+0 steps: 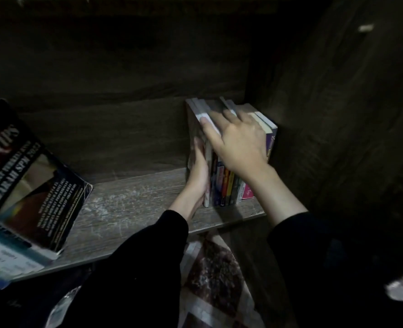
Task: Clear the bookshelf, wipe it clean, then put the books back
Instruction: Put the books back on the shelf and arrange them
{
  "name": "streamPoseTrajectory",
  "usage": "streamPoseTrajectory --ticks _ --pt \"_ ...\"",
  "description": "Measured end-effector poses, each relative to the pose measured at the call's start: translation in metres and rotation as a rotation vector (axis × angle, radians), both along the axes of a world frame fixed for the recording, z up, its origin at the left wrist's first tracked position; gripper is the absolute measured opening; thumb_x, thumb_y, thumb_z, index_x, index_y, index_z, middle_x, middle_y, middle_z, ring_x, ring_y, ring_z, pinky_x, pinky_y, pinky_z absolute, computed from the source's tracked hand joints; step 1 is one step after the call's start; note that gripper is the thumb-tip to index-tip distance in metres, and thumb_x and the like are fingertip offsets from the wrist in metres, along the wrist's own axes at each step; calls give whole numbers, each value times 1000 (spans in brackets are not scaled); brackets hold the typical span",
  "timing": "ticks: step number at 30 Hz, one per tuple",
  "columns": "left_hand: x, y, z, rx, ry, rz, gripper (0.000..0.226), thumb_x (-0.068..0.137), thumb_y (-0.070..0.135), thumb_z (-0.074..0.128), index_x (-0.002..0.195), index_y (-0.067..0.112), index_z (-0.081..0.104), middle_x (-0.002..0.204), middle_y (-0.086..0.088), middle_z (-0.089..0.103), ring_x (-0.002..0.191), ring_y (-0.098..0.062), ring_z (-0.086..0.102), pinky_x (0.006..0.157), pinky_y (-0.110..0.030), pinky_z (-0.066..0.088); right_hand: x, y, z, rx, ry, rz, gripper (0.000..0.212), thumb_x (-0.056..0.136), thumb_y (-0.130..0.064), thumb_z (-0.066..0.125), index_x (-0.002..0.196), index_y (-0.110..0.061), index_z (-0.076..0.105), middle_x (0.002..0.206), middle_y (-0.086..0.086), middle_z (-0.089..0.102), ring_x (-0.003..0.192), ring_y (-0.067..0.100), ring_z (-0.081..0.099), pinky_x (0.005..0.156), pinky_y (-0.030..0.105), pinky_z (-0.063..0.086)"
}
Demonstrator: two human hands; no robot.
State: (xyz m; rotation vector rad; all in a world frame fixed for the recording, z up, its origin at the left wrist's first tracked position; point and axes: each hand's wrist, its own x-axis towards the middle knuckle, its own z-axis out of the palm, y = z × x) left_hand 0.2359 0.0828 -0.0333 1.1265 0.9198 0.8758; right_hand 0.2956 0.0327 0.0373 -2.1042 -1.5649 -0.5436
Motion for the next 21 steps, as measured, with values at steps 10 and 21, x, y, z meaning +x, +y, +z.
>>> streamPoseTrajectory --ticks 10,21 --pt "-20 -2 19 168 85 -21 51 102 46 28 150 29 25 153 1 34 137 -17 35 114 -40 27 7 -5 3 10 39 -6 48 100 -49 32 129 -21 59 130 6 61 125 27 50 96 38 39" --pt "-43 3 35 199 -20 34 37 102 17 41 137 23 49 133 -3 57 117 -12 56 102 -31 45 -9 -4 10 -42 13 72 61 96 -60 25 140 -23 46 143 5 49 138 27 35 111 50 24"
